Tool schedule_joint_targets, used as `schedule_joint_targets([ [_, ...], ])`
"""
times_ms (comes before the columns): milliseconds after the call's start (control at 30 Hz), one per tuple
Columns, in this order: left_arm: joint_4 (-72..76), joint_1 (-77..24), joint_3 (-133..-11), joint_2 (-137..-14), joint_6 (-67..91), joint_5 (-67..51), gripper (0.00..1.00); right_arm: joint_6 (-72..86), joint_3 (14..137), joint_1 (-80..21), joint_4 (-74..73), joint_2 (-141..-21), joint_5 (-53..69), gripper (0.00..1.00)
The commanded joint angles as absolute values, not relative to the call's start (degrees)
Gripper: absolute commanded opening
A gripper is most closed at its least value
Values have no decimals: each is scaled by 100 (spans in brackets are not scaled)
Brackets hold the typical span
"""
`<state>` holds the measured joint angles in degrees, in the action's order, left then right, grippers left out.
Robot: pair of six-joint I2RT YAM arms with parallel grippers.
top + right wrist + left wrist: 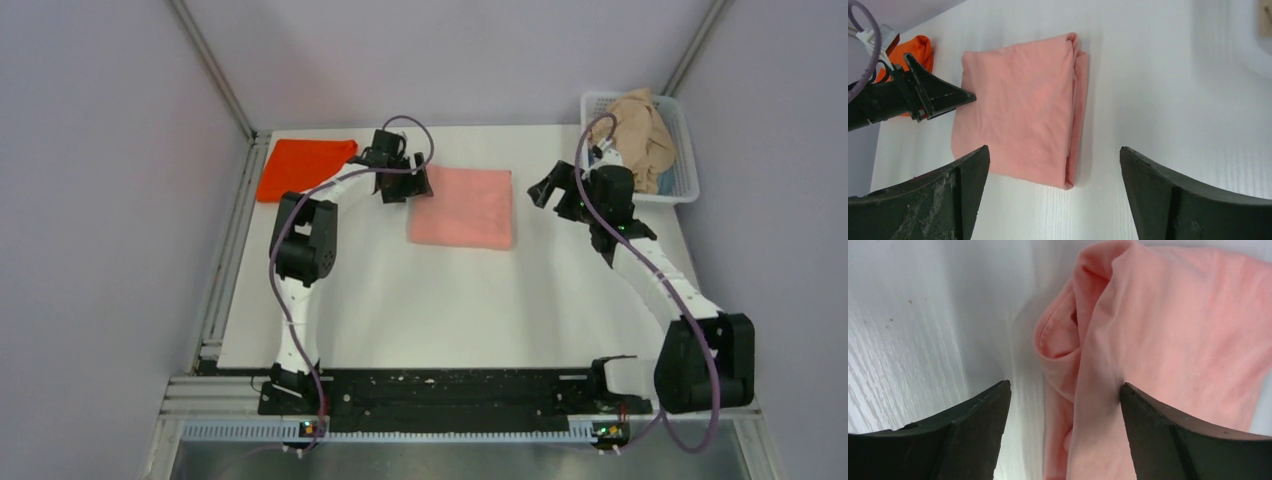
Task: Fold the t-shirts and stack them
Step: Put the neatly folded tshirt into the corner of the board with the left arm
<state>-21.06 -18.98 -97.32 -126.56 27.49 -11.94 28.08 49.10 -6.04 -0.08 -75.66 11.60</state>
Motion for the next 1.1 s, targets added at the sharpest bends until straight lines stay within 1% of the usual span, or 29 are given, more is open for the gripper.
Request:
schedule_joint_targets([
  [0, -2352, -1973, -10124, -13109, 2776, -985, 81, 2621, 4591, -602, -291, -6596, 306, 99],
  [67, -2564, -2061, -10312, -13281, 2975, -711, 73, 2619, 4459, -600, -413, -6312, -46, 99],
  [200, -3216, -2379, -10960, -13671, 3141, -134, 54, 2574, 4329, -603, -603, -5957, -538, 99],
  [267, -3625, -2570, -11179, -13779, 3124, 313, 48, 2522, 4314, -606, -687, -5861, -636, 99],
  [367, -3822, -2735, -11330, -13869, 3223, 431, 42, 2482, 4268, -606, -730, -5759, -682, 99],
  [400, -3890, -2757, -11370, -13889, 3293, 419, 38, 2474, 4257, -606, -731, -5733, -673, 99],
  [467, -3937, -2793, -11367, -13887, 3391, 378, 27, 2453, 4216, -601, -721, -5669, -685, 99],
  [500, -3914, -2816, -11355, -13879, 3403, 294, 18, 2436, 4192, -605, -721, -5643, -693, 99],
  [533, -3852, -2839, -11332, -13876, 3395, 186, 5, 2426, 4173, -606, -721, -5625, -710, 99],
  [567, -3793, -2886, -11324, -13899, 3357, 120, 0, 2399, 4159, -606, -725, -5602, -739, 99],
  [667, -4037, -2995, -11605, -13986, 3203, 650, 0, 2334, 4136, -606, -751, -5535, -804, 99],
  [733, -4336, -3030, -11782, -13939, 3046, 1265, 0, 2293, 4108, -602, -756, -5489, -893, 99],
  [833, -4481, -3025, -11655, -13583, 2760, 2419, 0, 2301, 4104, -606, -848, -5402, -1138, 99],
  [900, -4358, -2998, -11474, -13284, 2377, 3281, 0, 2311, 4092, -602, -918, -5332, -1380, 99],
  [967, -4061, -2930, -11256, -13037, 1786, 3878, 0, 2323, 4073, -606, -962, -5266, -1564, 99],
  [1067, -3138, -2749, -10710, -12644, 672, 4159, 0, 2317, 4084, -599, -975, -5243, -1608, 99],
])
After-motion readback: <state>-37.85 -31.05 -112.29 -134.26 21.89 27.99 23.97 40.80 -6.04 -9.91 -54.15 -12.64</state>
